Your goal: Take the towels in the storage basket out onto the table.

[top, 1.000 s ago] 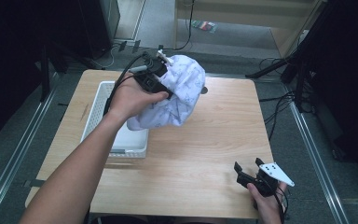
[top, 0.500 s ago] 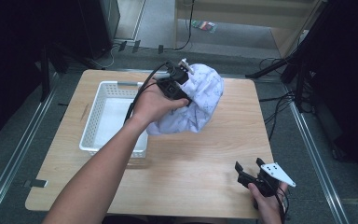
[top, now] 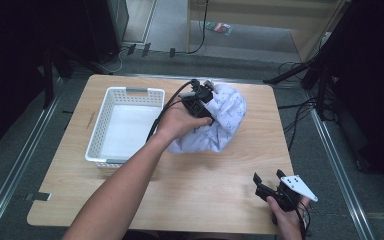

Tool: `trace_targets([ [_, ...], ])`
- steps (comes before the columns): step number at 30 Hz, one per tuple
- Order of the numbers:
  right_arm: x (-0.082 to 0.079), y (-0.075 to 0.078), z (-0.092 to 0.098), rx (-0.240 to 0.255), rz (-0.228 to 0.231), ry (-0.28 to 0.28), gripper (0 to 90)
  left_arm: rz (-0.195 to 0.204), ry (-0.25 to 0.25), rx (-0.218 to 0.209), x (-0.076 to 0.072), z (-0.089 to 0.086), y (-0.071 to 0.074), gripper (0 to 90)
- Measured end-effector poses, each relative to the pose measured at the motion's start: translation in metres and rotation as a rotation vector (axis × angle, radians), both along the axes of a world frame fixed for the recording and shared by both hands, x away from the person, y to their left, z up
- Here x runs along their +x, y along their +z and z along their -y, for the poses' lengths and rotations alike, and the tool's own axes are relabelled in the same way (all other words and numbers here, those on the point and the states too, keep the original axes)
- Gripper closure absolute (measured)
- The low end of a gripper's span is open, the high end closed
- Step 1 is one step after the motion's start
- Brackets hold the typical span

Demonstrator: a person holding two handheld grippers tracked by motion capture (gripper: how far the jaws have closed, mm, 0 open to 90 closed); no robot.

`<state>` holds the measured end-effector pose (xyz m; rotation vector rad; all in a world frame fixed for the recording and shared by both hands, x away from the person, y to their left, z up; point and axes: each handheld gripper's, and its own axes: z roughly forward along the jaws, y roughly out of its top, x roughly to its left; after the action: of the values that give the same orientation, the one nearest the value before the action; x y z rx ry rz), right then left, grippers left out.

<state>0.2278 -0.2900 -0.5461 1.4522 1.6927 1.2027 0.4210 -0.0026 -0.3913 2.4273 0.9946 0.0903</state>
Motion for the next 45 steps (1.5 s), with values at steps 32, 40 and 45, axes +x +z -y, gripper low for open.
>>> trace_targets([
  [32, -0.001, 0.000, -0.004, -0.058, -0.029, -0.016, 9.2, -0.070, 0.066, 0.033, -0.010, -0.002, -0.048, 0.0],
  [40, 0.000, 0.000, -0.004, -0.059, -0.033, -0.017, 9.3, -0.015, 0.080, 0.006, -0.017, -0.022, -0.030, 0.0],
  [45, 0.000, 0.000, -0.003, -0.060, -0.034, -0.019, 9.5, 0.014, 0.126, 0.007, -0.019, -0.042, -0.019, 0.0],
])
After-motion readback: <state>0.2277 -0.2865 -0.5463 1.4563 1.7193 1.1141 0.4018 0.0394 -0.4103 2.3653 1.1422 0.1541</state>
